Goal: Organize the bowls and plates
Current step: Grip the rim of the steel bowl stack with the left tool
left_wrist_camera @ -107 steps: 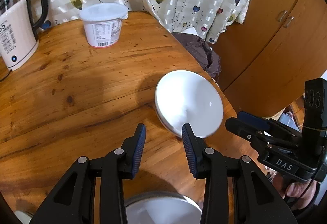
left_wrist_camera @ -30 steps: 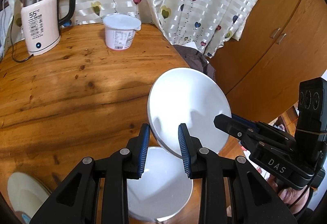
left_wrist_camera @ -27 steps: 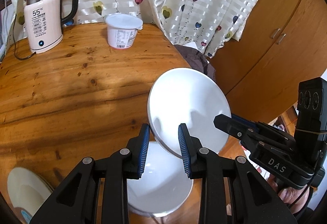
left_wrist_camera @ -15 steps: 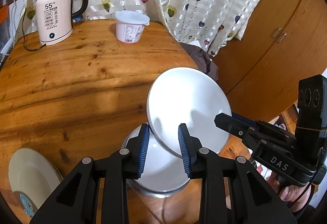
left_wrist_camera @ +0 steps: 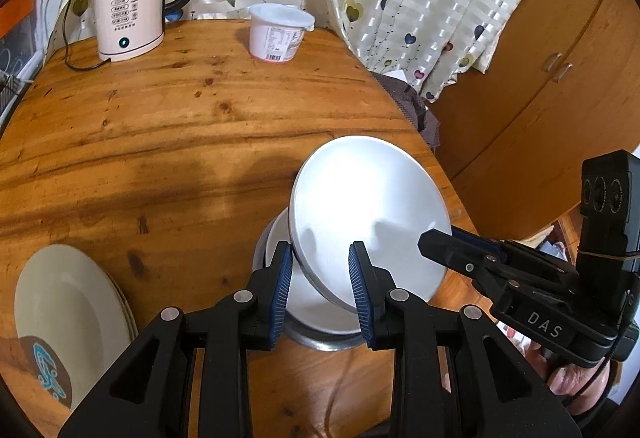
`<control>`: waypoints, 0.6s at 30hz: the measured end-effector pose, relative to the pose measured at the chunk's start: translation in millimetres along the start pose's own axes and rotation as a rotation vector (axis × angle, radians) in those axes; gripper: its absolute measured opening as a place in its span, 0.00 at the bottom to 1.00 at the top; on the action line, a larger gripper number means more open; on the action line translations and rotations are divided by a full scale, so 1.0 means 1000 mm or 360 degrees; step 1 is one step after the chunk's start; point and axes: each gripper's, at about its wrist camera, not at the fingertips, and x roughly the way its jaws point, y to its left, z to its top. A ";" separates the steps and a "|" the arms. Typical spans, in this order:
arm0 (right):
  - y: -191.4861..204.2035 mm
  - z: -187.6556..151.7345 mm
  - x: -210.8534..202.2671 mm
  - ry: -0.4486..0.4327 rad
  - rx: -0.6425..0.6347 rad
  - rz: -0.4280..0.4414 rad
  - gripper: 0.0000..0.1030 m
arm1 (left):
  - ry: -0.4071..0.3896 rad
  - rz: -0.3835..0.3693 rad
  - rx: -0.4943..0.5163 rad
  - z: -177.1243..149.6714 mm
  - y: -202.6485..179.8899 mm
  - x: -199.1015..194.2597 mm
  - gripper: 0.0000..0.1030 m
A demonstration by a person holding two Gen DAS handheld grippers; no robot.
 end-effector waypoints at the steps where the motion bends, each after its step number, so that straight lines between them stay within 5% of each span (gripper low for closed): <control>1: 0.000 -0.001 0.001 0.0007 0.0001 0.0004 0.20 | 0.0007 0.0003 -0.0004 -0.002 0.001 0.001 0.29; 18: -0.005 -0.009 0.011 0.0077 0.0020 0.0019 0.20 | 0.0076 0.0028 -0.0015 -0.014 0.003 0.012 0.29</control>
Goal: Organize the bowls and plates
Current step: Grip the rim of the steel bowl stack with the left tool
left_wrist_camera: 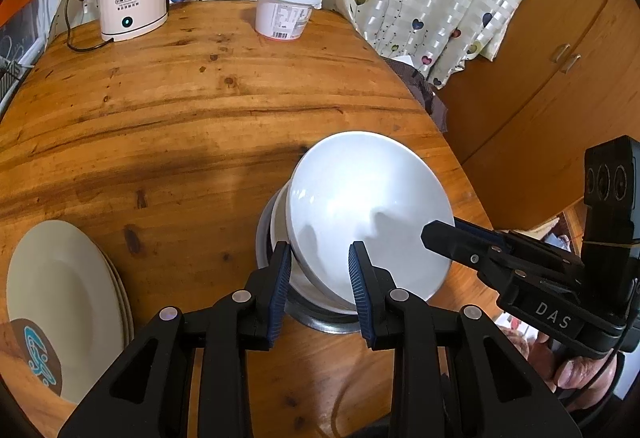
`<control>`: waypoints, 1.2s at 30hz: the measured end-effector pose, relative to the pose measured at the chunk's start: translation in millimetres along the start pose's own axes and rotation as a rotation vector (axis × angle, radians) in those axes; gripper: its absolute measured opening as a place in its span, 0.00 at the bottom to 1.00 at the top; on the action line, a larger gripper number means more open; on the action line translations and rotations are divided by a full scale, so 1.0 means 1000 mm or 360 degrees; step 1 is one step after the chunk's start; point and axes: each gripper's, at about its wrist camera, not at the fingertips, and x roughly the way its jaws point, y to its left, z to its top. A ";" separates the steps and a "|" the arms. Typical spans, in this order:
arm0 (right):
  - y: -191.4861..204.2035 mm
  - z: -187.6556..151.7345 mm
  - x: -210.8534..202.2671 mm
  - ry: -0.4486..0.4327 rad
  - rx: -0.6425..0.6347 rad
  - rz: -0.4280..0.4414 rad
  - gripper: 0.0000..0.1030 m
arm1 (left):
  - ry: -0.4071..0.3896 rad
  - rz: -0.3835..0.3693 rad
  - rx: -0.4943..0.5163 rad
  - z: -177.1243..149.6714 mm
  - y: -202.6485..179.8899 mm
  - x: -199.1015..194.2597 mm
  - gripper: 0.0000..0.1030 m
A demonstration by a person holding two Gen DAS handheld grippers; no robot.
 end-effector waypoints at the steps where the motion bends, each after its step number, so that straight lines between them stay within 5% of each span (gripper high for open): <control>1: 0.000 0.000 0.001 0.0004 0.0000 -0.0001 0.20 | 0.0005 0.0003 0.0000 -0.001 0.000 0.001 0.29; 36: -0.001 0.000 0.010 0.0030 -0.0062 -0.0024 0.19 | -0.0069 0.0009 -0.0003 -0.008 0.003 0.006 0.29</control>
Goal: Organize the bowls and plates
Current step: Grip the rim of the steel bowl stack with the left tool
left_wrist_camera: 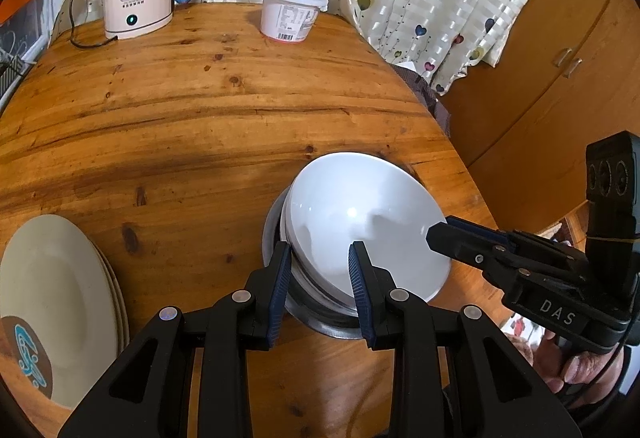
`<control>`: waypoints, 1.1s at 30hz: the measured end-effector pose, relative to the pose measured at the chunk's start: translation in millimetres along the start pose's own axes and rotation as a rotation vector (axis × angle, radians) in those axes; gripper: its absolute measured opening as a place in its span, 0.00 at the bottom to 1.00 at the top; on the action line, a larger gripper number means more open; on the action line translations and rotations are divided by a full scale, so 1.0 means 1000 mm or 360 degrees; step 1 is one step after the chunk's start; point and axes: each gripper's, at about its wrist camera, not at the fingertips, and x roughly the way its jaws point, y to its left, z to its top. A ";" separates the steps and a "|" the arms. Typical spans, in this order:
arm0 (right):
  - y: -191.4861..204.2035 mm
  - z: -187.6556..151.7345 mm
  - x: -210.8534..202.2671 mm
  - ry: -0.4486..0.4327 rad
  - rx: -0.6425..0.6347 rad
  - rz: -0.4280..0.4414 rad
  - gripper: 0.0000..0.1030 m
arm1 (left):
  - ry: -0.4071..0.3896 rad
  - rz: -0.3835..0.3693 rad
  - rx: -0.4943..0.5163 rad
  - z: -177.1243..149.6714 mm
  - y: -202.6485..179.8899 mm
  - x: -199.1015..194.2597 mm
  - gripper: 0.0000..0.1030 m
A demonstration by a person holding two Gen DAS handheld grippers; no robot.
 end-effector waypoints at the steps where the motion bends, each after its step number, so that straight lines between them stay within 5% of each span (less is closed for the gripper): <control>1: 0.000 0.000 0.000 -0.0002 -0.0003 -0.0001 0.19 | -0.0009 0.0009 0.0010 0.000 -0.001 0.000 0.29; 18: 0.001 -0.002 0.001 -0.0024 -0.0039 -0.0021 0.19 | -0.0059 0.0074 0.0088 -0.005 -0.007 0.002 0.29; 33: -0.004 -0.001 -0.003 -0.0032 -0.0018 -0.0004 0.19 | -0.0070 0.0012 0.0000 -0.003 0.003 0.001 0.31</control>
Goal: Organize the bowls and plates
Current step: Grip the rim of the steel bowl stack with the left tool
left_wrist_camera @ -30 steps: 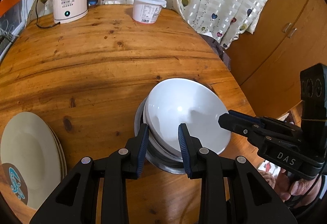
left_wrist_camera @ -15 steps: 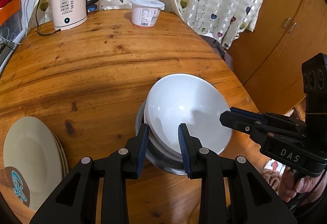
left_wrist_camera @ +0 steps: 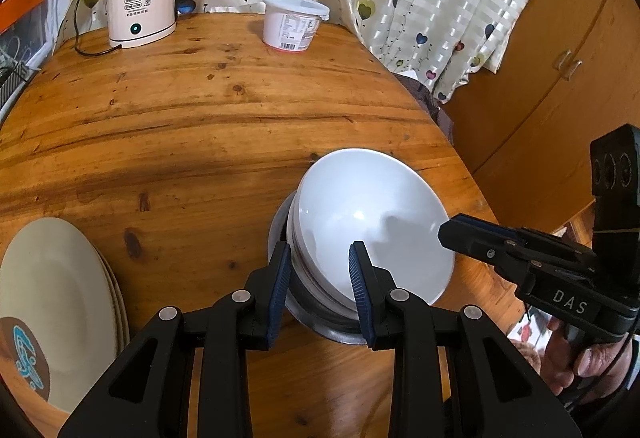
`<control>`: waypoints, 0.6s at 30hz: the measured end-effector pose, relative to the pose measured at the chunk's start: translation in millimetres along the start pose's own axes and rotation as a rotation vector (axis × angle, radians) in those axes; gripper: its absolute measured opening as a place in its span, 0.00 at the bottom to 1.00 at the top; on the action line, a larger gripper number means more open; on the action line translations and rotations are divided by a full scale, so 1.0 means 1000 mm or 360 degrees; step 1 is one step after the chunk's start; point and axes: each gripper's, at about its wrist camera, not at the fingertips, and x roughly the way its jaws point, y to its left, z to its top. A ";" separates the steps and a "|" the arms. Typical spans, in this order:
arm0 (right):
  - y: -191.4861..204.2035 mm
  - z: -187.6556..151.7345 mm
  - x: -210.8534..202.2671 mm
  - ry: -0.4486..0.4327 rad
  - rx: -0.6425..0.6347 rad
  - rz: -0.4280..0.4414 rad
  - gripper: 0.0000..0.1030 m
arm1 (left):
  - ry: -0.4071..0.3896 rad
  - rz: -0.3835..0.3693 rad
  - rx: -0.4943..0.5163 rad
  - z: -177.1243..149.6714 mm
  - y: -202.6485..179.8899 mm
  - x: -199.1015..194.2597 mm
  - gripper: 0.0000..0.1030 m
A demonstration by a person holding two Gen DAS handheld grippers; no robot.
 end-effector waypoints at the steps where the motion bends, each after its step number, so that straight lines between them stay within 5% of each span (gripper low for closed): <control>1: -0.001 -0.001 0.000 0.0001 0.0000 -0.0001 0.19 | -0.0001 -0.0004 -0.0001 0.000 0.000 0.001 0.31; 18: -0.002 0.001 -0.002 -0.0018 -0.0004 0.0010 0.19 | -0.0064 -0.0027 -0.0028 0.002 0.006 -0.007 0.31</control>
